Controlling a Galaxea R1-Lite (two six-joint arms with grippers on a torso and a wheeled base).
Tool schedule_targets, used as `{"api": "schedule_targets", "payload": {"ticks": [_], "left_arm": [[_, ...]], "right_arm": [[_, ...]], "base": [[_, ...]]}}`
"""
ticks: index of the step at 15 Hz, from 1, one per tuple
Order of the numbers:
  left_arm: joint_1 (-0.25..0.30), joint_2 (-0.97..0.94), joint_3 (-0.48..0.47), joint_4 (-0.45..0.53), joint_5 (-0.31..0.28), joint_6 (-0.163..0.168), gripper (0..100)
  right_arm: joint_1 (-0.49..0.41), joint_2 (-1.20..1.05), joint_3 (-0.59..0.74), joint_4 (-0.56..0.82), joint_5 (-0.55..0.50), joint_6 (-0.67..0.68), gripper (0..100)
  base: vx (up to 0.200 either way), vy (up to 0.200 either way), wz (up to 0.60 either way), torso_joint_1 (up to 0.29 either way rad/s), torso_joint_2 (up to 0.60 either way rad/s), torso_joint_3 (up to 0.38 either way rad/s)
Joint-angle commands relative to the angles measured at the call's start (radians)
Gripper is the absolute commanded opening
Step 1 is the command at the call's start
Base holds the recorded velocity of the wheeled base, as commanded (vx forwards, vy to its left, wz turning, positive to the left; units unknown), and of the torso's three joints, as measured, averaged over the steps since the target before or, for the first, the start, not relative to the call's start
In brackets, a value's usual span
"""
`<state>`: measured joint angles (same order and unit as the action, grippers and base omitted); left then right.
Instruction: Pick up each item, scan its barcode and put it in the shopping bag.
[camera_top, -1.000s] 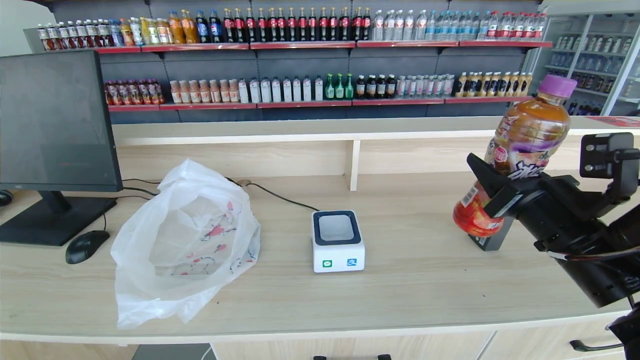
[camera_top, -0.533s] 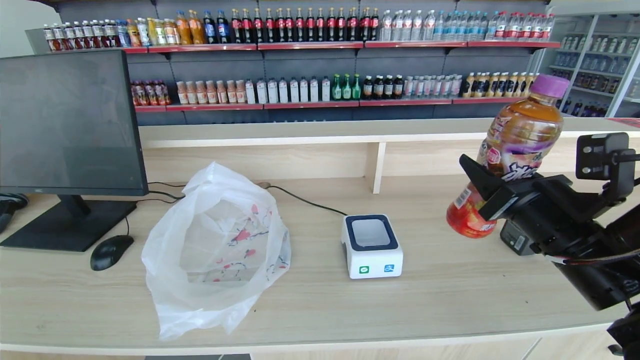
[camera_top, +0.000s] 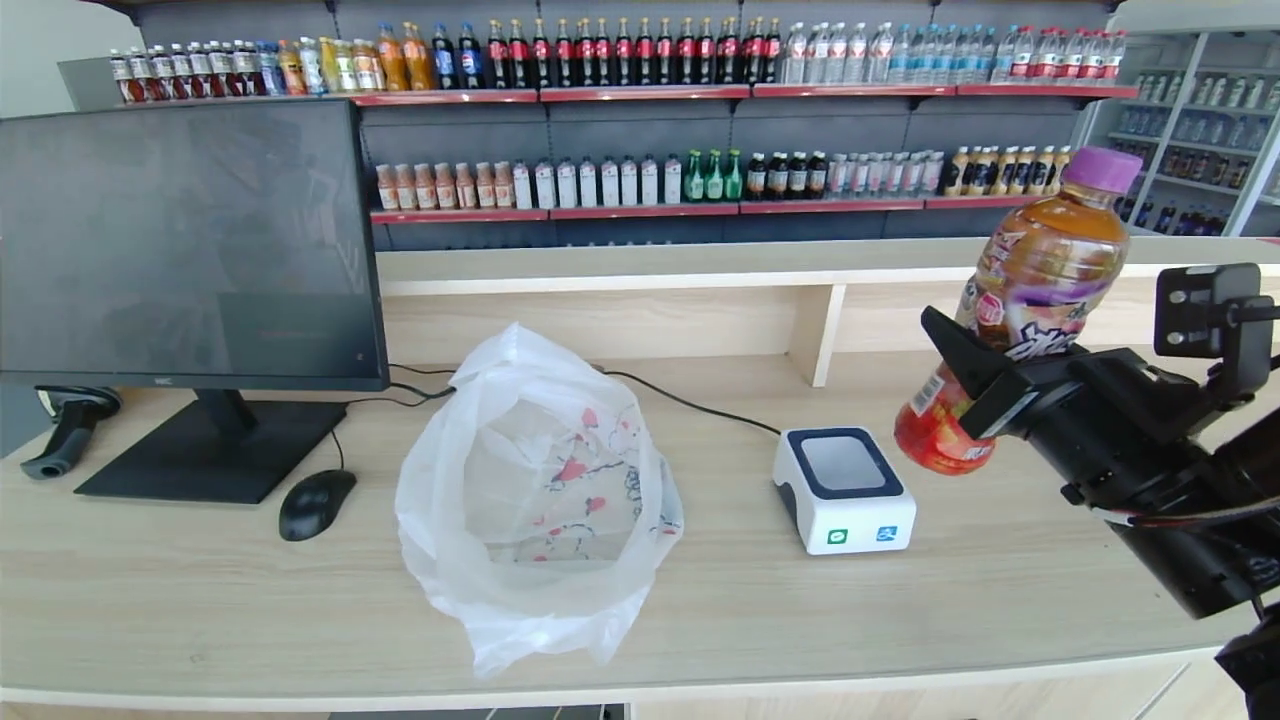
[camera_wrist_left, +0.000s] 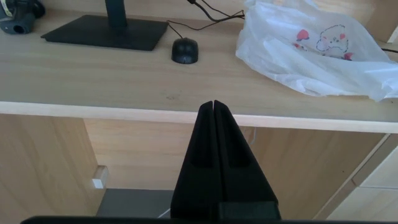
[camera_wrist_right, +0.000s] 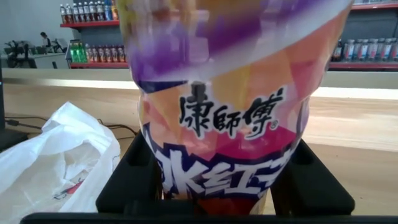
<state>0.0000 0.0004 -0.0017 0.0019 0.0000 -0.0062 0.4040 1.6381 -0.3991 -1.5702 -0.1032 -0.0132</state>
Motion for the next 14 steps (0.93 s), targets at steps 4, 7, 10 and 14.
{"api": "schedule_targets", "payload": {"ticks": [4,7,10,14], "left_arm": [[0.000,0.000,0.000,0.001,0.000,0.000,0],[0.000,0.000,0.000,0.000,0.000,0.000,0],[0.000,0.000,0.000,0.000,0.000,0.000,0],[0.000,0.000,0.000,0.000,0.000,0.000,0]], "right_arm": [[-0.028,-0.011,0.005,-0.001,0.000,-0.001,0],[-0.028,-0.014,0.020,-0.001,0.000,-0.001,0],[-0.028,-0.009,0.019,-0.001,0.000,-0.001,0],[-0.030,0.012,0.010,-0.001,0.002,-0.005,0]], "base": [[0.000,0.000,0.00,0.000,0.00,0.000],[0.000,0.000,0.00,0.000,0.00,0.000],[0.000,0.000,0.00,0.000,0.00,0.000],[0.000,0.000,0.00,0.000,0.00,0.000]]}}
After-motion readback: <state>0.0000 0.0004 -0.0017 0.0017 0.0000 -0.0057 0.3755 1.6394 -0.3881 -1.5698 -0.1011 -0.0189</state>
